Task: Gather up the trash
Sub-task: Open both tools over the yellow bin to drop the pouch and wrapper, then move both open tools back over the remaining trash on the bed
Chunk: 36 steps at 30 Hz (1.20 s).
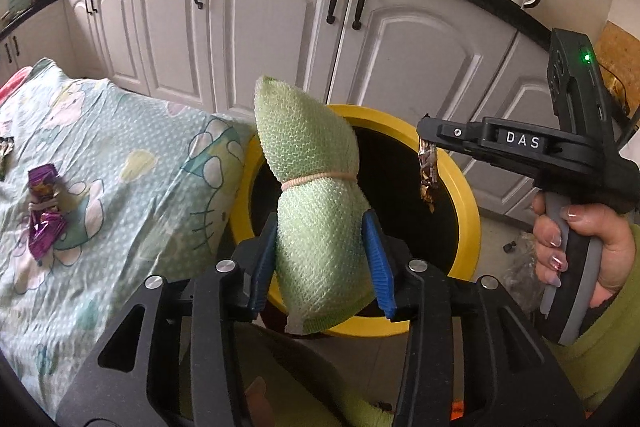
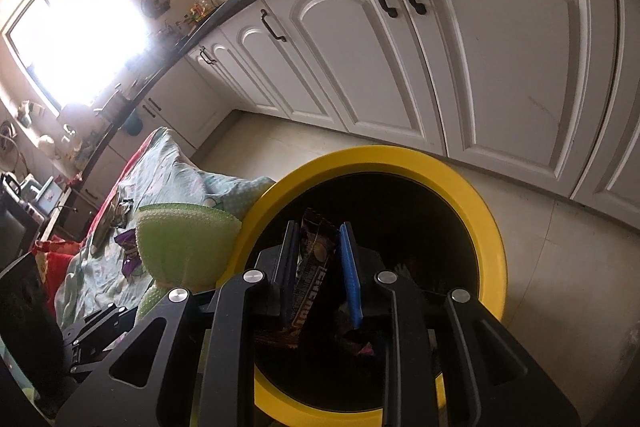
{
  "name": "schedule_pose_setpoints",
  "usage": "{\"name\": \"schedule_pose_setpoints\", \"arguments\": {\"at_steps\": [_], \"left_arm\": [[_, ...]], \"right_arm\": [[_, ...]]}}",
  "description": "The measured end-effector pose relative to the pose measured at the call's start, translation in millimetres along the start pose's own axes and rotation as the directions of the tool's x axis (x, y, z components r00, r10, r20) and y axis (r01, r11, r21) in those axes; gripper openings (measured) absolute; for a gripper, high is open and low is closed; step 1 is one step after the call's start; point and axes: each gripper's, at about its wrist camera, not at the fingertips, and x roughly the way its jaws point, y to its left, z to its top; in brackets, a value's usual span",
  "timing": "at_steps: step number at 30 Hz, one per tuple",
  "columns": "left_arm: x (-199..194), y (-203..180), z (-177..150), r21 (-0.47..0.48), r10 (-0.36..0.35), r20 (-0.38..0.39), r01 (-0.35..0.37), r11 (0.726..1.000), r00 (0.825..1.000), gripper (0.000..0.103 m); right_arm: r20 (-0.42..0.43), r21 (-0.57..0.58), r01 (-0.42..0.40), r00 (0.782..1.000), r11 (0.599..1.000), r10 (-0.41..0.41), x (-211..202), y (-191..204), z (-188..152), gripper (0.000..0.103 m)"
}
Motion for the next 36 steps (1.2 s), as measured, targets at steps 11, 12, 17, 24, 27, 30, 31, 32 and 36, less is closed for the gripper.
{"name": "schedule_pose_setpoints", "arguments": {"at_steps": [11, 12, 17, 24, 27, 30, 31, 32, 36], "left_arm": [[-12.8, 17.9, -0.1, -0.071, 0.017, 0.029, -0.015, 0.997, 0.999, 0.068], [-17.0, 22.7, -0.2, -0.084, 0.026, 0.039, -0.023, 0.996, 0.999, 0.071], [-35.0, 44.5, 2.2, -0.132, 0.091, 0.078, -0.08, 0.988, 0.993, 0.084], [-61.7, 76.0, 4.7, -0.209, 0.181, 0.129, -0.151, 0.966, 0.975, 0.092], [-75.0, 90.3, 5.4, -0.242, 0.226, 0.158, -0.184, 0.953, 0.961, 0.092], [-85.9, 103.7, 4.5, -0.267, 0.253, 0.178, -0.201, 0.943, 0.951, 0.092], [-90.5, 109.4, 4.1, -0.278, 0.271, 0.186, -0.214, 0.936, 0.944, 0.092], [-93.3, 113.1, 3.3, -0.284, 0.281, 0.191, -0.221, 0.933, 0.94, 0.092], [-105.4, 131.7, 1.2, -0.319, 0.329, 0.208, -0.254, 0.913, 0.921, 0.092]], "right_arm": [[0.015, 0.036, 0.013, 1.0, 0.999, -0.013, -8.8, -7.0, 1.7, 0.042], [0.017, 0.035, 0.014, 1.0, 0.999, -0.015, -9.0, -6.1, 1.8, 0.043], [0.023, 0.006, 0.013, 1.0, 1.0, -0.013, -11.5, 6.8, 3.6, 0.045], [0.029, -0.086, -0.011, 0.999, 0.996, 0.013, -15.5, 46.3, 3.9, 0.056], [0.023, -0.123, -0.026, 0.999, 0.992, 0.029, -15.6, 64.7, 2.5, 0.059], [0.006, -0.152, -0.054, 0.998, 0.987, 0.056, -11.3, 84.5, 0.7, 0.06], [-0.003, -0.166, -0.064, 0.998, 0.984, 0.064, -8.6, 92.9, 0.2, 0.061], [-0.006, -0.178, -0.067, 0.998, 0.982, 0.067, -7.2, 99.0, -0.6, 0.061], [-0.029, -0.239, -0.095, 0.995, 0.966, 0.091, -0.1, 129.2, -3.7, 0.061]]}}
